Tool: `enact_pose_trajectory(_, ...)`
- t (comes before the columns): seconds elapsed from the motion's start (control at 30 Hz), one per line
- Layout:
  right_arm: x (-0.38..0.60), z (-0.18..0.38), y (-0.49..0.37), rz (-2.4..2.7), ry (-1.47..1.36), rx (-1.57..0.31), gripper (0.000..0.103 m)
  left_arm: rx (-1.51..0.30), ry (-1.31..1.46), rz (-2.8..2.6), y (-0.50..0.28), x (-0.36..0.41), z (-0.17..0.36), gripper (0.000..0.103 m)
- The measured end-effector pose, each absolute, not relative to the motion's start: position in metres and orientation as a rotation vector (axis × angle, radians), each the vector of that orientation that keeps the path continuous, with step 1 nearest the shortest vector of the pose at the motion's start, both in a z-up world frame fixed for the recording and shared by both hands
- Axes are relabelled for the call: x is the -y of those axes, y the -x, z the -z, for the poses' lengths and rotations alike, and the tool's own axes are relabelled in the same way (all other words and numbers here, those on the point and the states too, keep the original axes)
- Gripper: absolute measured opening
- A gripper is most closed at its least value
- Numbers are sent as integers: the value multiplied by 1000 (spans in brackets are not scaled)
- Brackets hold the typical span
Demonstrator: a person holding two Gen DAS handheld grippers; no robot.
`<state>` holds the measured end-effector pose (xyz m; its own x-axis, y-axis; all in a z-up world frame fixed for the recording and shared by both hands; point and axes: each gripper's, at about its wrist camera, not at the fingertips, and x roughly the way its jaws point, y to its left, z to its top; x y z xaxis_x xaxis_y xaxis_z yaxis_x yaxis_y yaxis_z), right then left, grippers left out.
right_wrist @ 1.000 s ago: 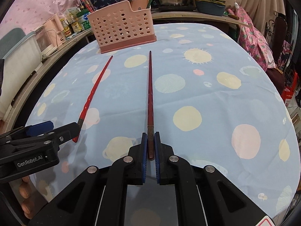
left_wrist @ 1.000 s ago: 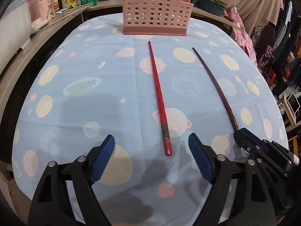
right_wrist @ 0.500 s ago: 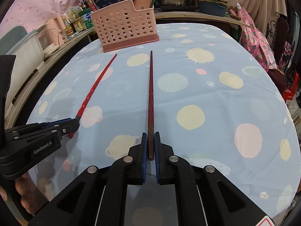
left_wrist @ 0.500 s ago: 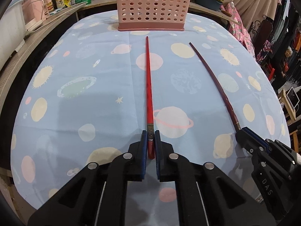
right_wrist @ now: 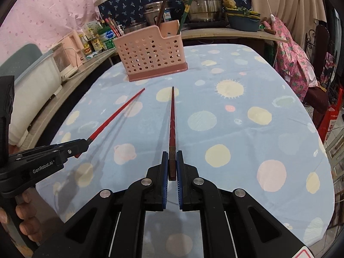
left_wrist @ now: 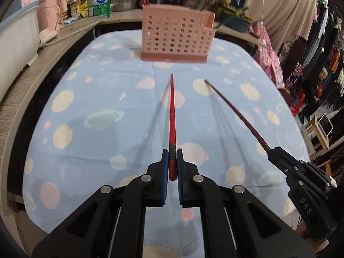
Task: Organize utensils
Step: 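Lift both held chopsticks and carry them over the pink basket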
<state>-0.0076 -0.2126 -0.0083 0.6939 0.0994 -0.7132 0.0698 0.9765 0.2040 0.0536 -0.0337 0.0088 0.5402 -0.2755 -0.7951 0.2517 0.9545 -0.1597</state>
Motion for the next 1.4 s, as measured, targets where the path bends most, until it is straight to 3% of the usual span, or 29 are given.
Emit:
enact_pose_trajectory(0.37,233,-95,-19,-21,-241,-593,7,-751,118,335,-86,15,-107,7)
enact_pose_trajectory(1.03,243,-209,-116,-105,-331,-359,7,-474,147,298,-178,17,-240,7)
enact_pose_trajectory(1.4,247,-254,-195,-99,-337,-251,7,-360,133,231,-235,25,-277,7)
